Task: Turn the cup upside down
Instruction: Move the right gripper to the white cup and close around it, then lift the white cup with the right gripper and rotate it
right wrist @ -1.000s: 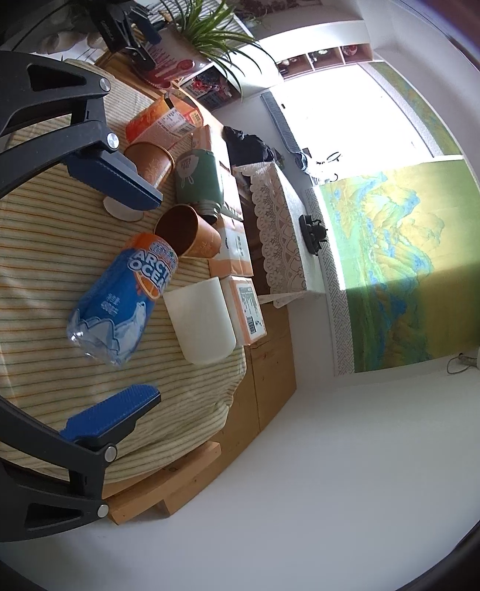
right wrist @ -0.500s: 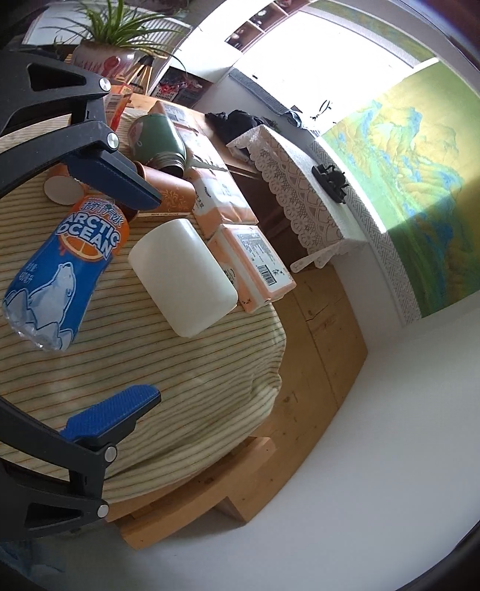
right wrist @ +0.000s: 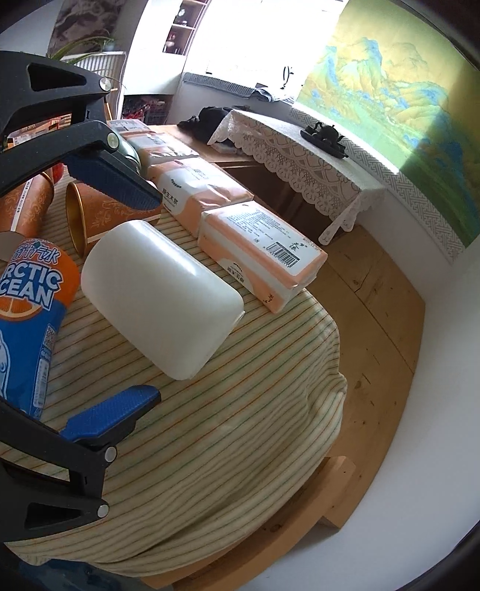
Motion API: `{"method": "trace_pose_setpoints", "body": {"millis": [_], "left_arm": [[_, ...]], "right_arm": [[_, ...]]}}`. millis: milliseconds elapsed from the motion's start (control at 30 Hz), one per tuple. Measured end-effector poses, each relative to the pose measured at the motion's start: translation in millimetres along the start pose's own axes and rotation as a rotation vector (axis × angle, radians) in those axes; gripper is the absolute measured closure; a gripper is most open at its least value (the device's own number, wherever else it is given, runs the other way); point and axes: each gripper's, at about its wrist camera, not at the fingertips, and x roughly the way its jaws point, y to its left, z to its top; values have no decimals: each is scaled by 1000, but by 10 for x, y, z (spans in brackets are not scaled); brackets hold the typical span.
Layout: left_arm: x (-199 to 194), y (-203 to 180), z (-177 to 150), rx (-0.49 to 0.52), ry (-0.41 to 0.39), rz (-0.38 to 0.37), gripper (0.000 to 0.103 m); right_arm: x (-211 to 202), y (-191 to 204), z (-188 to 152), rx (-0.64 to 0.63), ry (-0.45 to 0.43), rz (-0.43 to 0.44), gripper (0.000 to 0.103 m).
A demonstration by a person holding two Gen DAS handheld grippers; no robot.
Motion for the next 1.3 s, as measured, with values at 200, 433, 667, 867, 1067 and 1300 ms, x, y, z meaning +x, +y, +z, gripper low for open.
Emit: {"method": "trace_pose_setpoints", "body": {"millis": [200,433,667,867,1067,1300], "left_arm": [[41,61,-16,-8,5,8,0],[46,107,-9,-16,1,22,0],[49,94,-14,-12,1,22,0],[26,65,-10,-10,-1,25,0],[-36,35,-10,-3,-10,24,0],[-140,46,-9,-8,-23,26,0]], "right_arm": [[214,21,61,28,27,-35,9],[397,-69,138,63,68,-57,11],[405,-87,141,62,83,-36,14],[270,-65,148,52,55,27,18],[41,17,125,30,8,83,21],[-413,81,-14,2,-52,173,23]]}}
